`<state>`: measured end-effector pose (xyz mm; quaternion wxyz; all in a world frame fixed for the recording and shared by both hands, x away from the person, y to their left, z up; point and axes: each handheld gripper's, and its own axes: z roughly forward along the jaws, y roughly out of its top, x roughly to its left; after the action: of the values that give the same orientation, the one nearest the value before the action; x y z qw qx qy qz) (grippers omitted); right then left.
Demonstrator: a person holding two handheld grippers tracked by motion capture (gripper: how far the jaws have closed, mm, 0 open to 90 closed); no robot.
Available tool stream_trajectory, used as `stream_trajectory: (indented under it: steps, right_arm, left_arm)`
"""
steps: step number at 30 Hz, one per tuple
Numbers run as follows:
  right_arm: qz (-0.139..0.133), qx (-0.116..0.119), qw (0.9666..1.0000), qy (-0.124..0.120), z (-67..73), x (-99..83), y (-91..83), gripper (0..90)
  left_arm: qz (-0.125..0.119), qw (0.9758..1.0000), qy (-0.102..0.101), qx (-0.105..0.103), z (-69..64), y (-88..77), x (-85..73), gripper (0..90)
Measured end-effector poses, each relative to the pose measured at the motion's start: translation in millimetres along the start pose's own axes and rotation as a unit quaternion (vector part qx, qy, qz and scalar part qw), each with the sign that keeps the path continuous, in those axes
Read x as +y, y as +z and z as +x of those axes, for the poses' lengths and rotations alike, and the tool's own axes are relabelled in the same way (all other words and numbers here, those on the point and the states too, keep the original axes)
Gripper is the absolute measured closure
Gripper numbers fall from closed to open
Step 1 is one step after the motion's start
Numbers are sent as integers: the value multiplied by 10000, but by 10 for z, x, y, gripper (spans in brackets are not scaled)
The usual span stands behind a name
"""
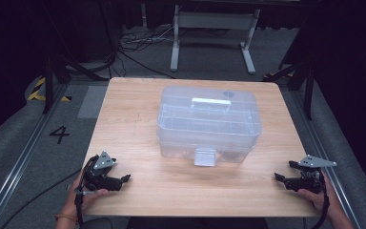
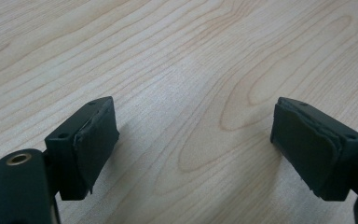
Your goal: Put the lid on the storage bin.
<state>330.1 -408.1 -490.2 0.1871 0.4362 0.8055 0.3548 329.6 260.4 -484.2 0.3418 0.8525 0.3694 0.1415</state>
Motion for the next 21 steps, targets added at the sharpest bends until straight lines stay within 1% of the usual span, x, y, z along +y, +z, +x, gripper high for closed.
stream_trajectory:
  steps: [17,21]
  right_arm:
    - [1,4,10000,-4,-2,1,2,155]
    - [0,3,10000,-4,-2,1,2,155]
  left_arm:
    - [7,10000,-23,15,-4,2,4,154]
    - [11,10000,-55,64,-15,9,12,152]
